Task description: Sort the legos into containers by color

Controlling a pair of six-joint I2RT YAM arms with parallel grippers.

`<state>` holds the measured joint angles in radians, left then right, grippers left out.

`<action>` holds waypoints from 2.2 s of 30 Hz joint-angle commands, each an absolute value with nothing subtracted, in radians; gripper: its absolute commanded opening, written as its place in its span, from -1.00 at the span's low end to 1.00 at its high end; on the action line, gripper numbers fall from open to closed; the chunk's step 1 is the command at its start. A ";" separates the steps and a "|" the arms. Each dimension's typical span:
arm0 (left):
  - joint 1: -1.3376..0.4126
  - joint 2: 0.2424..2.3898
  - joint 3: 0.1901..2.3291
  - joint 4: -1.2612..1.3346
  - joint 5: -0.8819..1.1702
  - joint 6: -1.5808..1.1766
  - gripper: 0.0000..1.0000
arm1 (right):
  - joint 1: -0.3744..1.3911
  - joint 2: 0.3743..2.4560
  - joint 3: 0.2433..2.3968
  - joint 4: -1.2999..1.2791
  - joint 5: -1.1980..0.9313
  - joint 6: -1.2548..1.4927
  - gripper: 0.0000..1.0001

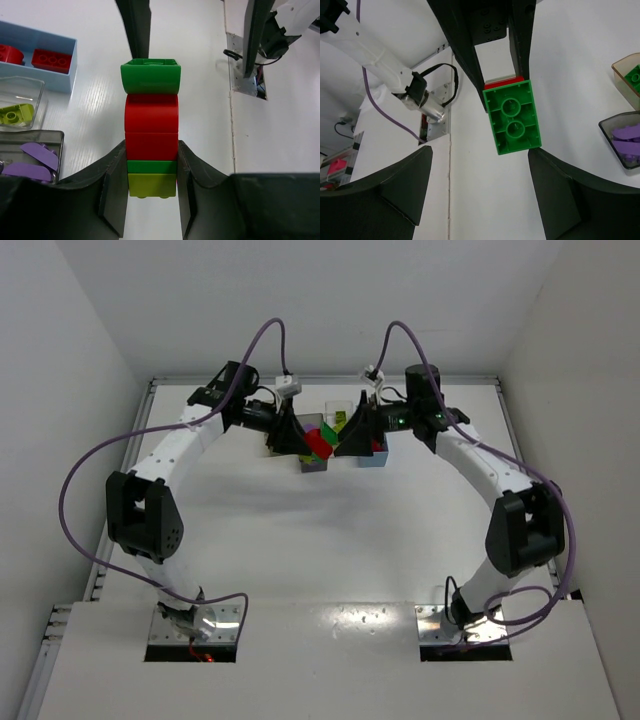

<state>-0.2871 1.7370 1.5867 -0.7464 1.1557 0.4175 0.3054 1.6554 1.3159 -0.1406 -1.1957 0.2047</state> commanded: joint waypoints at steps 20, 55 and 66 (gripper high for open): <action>-0.328 1.669 1.588 -0.768 1.224 0.463 -0.51 | 0.318 1.729 1.416 0.005 -1.170 0.215 0.01; -0.076 1.405 1.134 -0.631 0.688 0.432 -0.51 | 0.319 1.985 1.664 0.215 -1.080 0.456 -0.92; -0.428 1.407 0.985 -0.408 0.426 0.268 -0.51 | 0.259 1.804 1.491 0.114 -1.017 0.358 -0.92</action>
<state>-0.3710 1.4193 0.9943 -0.5327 0.4786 0.3176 0.2863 1.9285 1.5177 0.1173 -1.0435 0.4248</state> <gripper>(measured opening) 0.419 0.370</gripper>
